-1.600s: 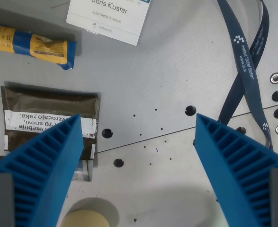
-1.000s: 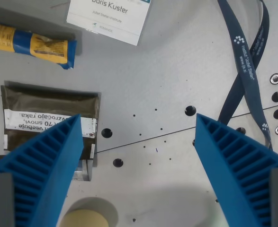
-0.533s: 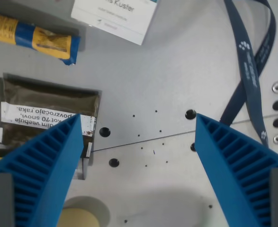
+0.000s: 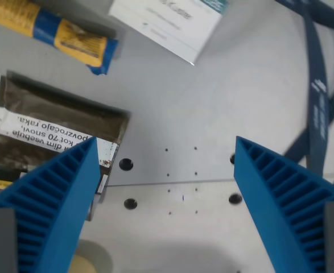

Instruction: Move above the blue bag

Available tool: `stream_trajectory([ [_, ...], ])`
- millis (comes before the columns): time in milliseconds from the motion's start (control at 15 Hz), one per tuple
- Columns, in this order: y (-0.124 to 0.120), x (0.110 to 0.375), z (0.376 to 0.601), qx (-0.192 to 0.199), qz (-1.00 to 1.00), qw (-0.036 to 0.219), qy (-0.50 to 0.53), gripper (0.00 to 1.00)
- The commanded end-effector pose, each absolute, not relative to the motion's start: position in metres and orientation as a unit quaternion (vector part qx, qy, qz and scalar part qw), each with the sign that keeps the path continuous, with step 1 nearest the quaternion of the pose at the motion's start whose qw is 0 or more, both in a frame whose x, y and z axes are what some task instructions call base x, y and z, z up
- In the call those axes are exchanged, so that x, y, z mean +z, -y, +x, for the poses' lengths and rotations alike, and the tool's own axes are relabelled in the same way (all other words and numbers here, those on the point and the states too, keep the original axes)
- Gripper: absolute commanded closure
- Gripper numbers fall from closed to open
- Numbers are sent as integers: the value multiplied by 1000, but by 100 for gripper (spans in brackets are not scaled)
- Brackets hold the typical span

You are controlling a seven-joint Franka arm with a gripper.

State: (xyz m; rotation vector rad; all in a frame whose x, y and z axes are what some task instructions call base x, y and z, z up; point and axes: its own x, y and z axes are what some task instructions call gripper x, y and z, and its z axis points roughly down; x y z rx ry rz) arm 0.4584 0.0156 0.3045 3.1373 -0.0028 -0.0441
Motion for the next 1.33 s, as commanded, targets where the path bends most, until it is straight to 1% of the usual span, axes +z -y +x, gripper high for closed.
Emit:
stream_trajectory([
  [67, -25, 292, 458, 23, 987, -13, -160, 0],
  [733, -68, 244, 474, 24, 947, -16, -321, 0],
  [1333, -104, 201, 494, 5, 892, -14, -452, 0],
])
